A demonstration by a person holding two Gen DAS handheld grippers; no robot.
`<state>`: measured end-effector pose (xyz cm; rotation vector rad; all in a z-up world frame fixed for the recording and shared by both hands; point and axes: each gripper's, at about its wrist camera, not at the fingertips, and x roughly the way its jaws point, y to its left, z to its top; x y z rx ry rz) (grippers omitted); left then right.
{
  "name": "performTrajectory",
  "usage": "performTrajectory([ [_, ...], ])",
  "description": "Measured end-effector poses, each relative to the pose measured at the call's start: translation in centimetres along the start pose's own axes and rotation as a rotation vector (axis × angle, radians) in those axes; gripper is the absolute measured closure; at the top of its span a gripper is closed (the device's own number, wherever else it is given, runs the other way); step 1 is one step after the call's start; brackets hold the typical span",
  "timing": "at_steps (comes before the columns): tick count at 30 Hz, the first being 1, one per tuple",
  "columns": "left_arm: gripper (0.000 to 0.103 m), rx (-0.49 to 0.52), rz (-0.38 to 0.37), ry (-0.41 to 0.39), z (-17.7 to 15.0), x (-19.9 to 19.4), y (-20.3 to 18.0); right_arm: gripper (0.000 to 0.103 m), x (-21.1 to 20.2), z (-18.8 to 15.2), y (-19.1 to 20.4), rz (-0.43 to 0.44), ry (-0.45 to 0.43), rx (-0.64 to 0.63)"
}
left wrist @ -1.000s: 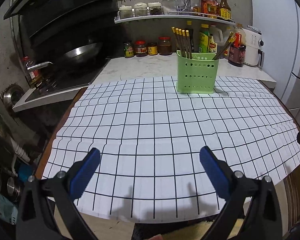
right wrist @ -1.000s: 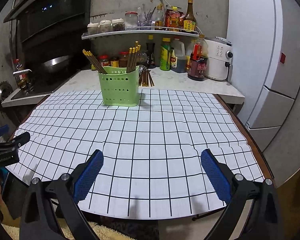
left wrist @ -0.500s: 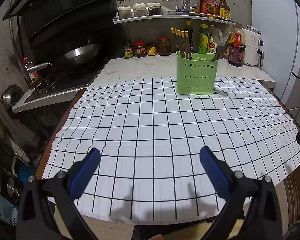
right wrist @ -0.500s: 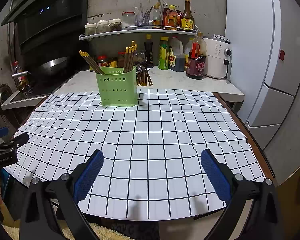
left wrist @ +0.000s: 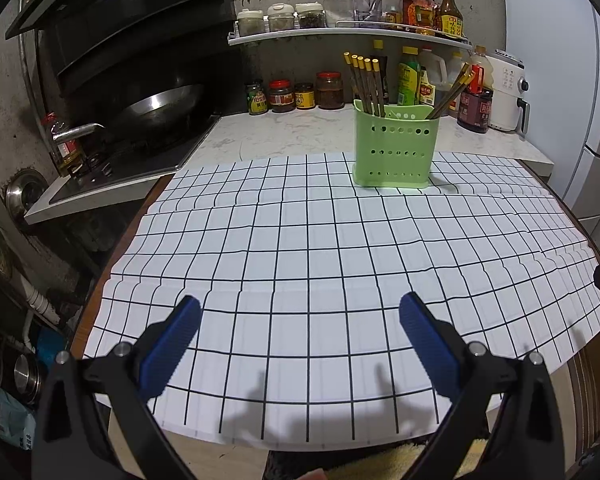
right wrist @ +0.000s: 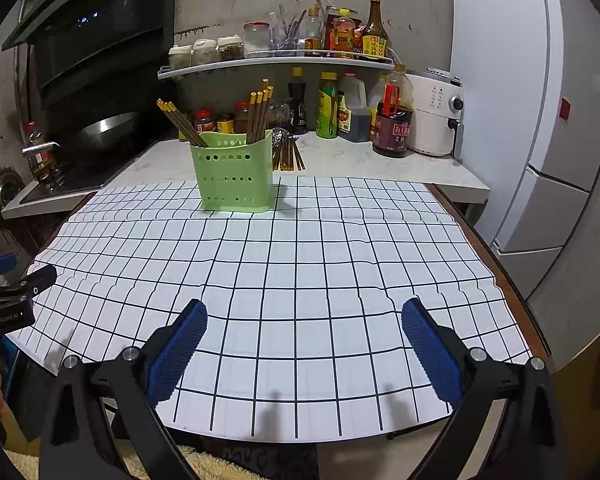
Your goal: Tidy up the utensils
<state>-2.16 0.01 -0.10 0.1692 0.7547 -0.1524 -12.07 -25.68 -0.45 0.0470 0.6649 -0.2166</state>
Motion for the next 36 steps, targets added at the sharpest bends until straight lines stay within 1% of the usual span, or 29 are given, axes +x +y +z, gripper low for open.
performTrajectory([
  [28, 0.006, -0.007, 0.006, 0.009, -0.07, 0.37, 0.43, 0.006, 0.27, -0.34, -0.02, -0.001, 0.005, 0.002],
  [36, 0.006, 0.002, 0.007, 0.013, -0.13, 0.43, 0.04, 0.006, 0.44, -0.34, -0.16, -0.003, 0.009, 0.004],
])
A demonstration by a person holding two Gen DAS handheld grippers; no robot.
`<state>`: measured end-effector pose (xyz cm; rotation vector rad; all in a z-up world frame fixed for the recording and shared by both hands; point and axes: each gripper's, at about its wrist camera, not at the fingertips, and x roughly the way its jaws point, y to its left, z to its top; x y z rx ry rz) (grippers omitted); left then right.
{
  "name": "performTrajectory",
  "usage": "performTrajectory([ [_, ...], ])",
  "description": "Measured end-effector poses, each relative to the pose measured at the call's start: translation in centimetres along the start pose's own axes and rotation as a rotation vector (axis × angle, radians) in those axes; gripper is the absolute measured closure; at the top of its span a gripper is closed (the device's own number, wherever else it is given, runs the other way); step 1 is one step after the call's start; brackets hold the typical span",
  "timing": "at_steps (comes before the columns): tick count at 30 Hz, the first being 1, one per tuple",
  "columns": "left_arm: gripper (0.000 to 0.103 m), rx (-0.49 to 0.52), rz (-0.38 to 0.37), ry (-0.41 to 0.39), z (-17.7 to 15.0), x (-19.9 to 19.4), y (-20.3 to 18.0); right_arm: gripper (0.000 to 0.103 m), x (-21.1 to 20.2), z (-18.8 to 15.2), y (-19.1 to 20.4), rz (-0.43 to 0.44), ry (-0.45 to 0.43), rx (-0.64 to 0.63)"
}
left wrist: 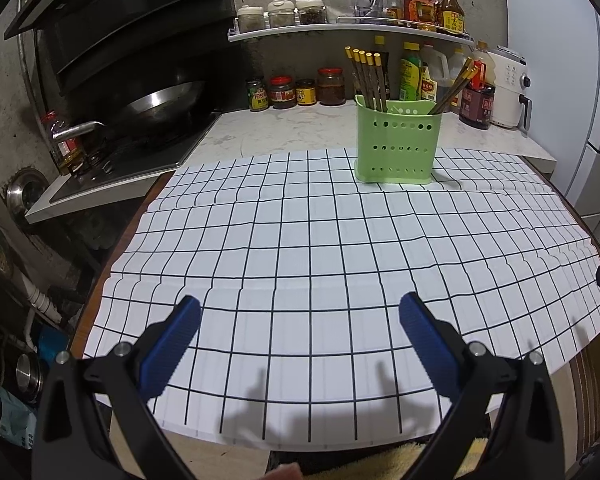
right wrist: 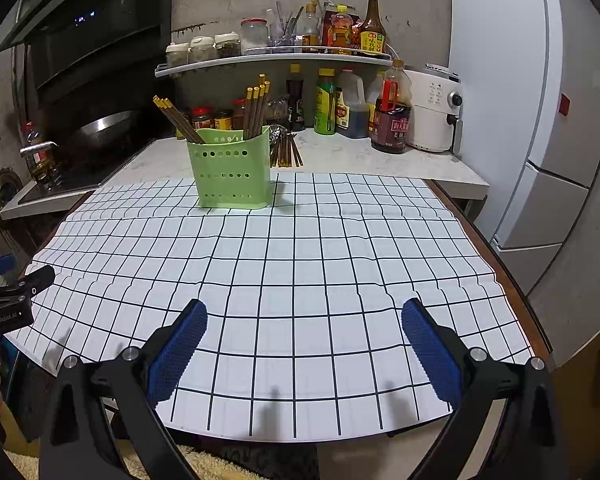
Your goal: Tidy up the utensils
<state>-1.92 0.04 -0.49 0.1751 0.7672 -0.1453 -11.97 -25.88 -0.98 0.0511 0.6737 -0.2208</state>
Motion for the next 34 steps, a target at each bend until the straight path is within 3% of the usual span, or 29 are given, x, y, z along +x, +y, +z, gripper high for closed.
performTrajectory([
  [23, 0.006, -0.003, -0.011, -0.012, -0.1, 0.4, -0.2, 0.006, 0.5, 0.0, -0.4, 0.007, 0.019, 0.001],
  [34, 0.006, -0.008, -0.05, 0.059, 0.3, 2.3, 0.1, 0.006, 1.4, 0.7, -0.7, 0.011, 0.015, 0.013],
])
